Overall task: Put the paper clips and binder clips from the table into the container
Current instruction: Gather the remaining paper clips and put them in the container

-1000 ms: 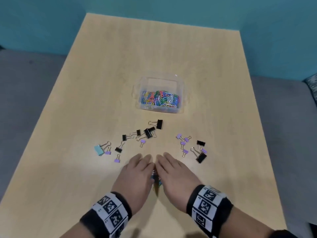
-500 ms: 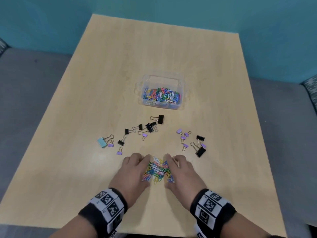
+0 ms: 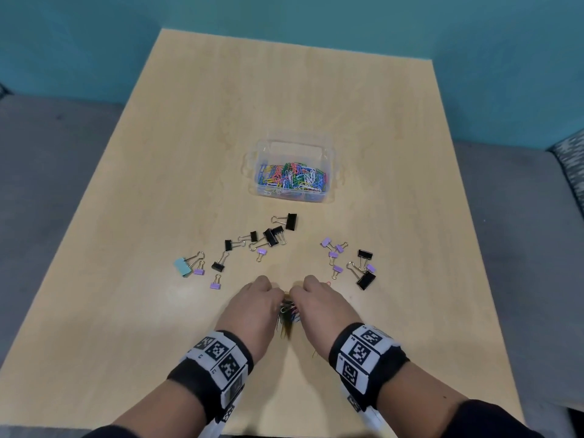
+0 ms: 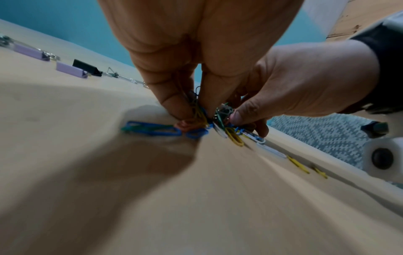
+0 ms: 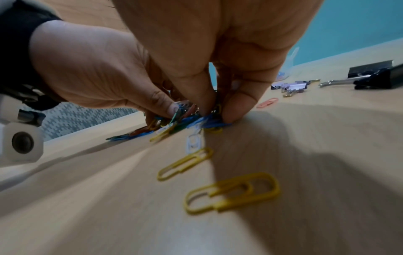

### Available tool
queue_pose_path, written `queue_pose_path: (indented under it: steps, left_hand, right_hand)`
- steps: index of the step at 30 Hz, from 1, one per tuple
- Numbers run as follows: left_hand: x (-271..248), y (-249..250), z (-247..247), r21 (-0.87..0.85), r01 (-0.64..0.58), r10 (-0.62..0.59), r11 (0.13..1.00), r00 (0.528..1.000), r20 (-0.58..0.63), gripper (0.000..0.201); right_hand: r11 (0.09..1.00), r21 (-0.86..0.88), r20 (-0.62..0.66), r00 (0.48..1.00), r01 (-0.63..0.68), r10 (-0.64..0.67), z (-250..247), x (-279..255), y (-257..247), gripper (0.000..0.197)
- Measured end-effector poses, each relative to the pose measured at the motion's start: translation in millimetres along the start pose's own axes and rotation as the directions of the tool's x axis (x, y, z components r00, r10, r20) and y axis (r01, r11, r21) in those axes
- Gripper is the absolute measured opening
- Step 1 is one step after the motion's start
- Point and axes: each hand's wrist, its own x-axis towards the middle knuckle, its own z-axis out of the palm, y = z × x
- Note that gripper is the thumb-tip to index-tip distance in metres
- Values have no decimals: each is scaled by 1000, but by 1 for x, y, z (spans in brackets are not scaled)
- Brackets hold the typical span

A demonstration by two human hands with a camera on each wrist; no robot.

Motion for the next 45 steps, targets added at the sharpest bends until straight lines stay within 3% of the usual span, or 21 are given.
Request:
queue_pose_path:
  steps: [6,10,15,19,23,26,28,31,33,36,38,42,45]
  left_hand:
    - [-2,-3,-8,-58,11,-12,998,1000,-19,13]
    - [-2,-4,-19,-190,46,-54,981,998,-33,15]
    - [-1,-7,-40,-350,35,-49,936,998,-29,12]
    - [7,-8,-70,-541,53,-86,839,996,-36,14]
    - [37,-5,-107,-700,59,-175,712,980,-95,23]
    - [72,-4,-135,-685,25,-201,729,963,-179,15]
    - [98,-5,-148,-640,-6,-190,768,953,-236,9]
    - [139,-6,-160,-345,-23,-93,938,944,-316,8]
    - [159,-3,-163,-128,1,-40,992,952,-303,15]
    - [175,-2,-158,-50,44,-55,998,973,-225,33]
    - [167,-5,-154,-50,50,-59,998,978,-198,41]
    - [108,-11,-134,-76,-38,18,996,967,-253,39]
    - [51,-9,-94,-98,-107,96,989,989,-111,29]
  right_hand:
    - [1000,-3,-7,1000,-13,12,-4,2,8,32]
    - [1000,10,13,1000,-25,24,-11,0,15,22]
    - [987,162,34,999,16,-22,-30,-5,25,13]
    - [940,339,-34,999,46,-36,-63,-4,31,5]
    - [871,482,-182,983,89,0,-107,15,31,10]
    - [844,527,-279,958,97,63,-137,39,32,11]
    - [874,475,-329,942,104,67,-153,62,35,8]
    - [929,366,-345,935,60,76,-168,101,40,5]
    - [955,297,-315,942,-14,111,-175,123,42,4]
    - [964,245,-275,947,-99,167,-178,138,43,18]
    - [968,202,-253,947,-150,199,-174,133,45,36]
    - [985,153,-278,953,-82,123,-141,82,39,28]
    - [998,54,-91,996,17,-12,-87,32,27,24]
